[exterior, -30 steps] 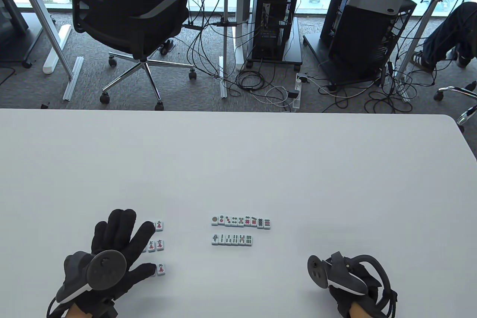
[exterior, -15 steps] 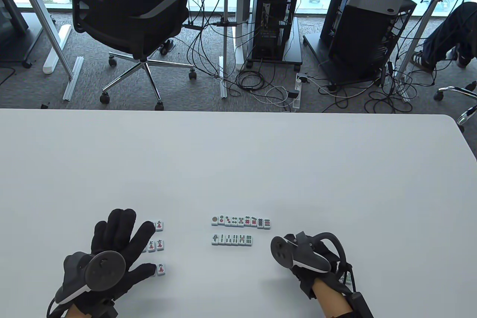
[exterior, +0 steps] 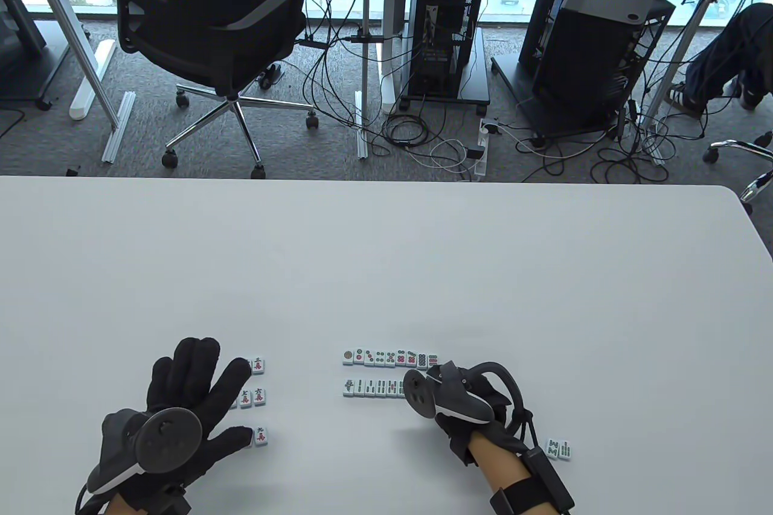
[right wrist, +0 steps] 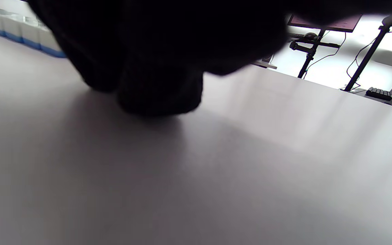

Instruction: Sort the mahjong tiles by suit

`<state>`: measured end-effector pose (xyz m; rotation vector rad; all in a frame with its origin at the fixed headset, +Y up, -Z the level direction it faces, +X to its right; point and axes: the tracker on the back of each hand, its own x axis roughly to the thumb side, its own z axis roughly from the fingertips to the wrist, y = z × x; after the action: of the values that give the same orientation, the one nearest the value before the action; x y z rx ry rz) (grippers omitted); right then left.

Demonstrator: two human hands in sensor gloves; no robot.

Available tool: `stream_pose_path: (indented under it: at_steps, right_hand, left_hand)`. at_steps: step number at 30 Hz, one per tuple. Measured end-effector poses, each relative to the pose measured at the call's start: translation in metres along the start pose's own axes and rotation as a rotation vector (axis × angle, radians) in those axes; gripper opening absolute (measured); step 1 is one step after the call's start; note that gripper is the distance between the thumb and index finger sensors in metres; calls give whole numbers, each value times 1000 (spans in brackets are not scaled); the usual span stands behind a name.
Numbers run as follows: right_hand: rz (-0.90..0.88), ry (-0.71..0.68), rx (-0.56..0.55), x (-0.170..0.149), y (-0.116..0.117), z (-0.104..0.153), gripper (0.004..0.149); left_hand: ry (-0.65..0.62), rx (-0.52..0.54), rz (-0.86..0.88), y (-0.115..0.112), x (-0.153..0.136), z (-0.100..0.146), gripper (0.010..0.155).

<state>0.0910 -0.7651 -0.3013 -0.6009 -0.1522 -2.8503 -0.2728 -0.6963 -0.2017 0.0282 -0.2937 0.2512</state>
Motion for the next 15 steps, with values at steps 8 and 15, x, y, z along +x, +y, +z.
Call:
stream_pose_path:
  at_steps: [8, 15]
  right_hand:
    - [-18, 38, -64, -26, -28, 27, 60]
    - [17, 162, 6, -86, -37, 73, 60]
  left_hand:
    - [2, -6, 0, -1, -1, 0, 86]
    - [6, -7, -4, -1, -1, 0, 86]
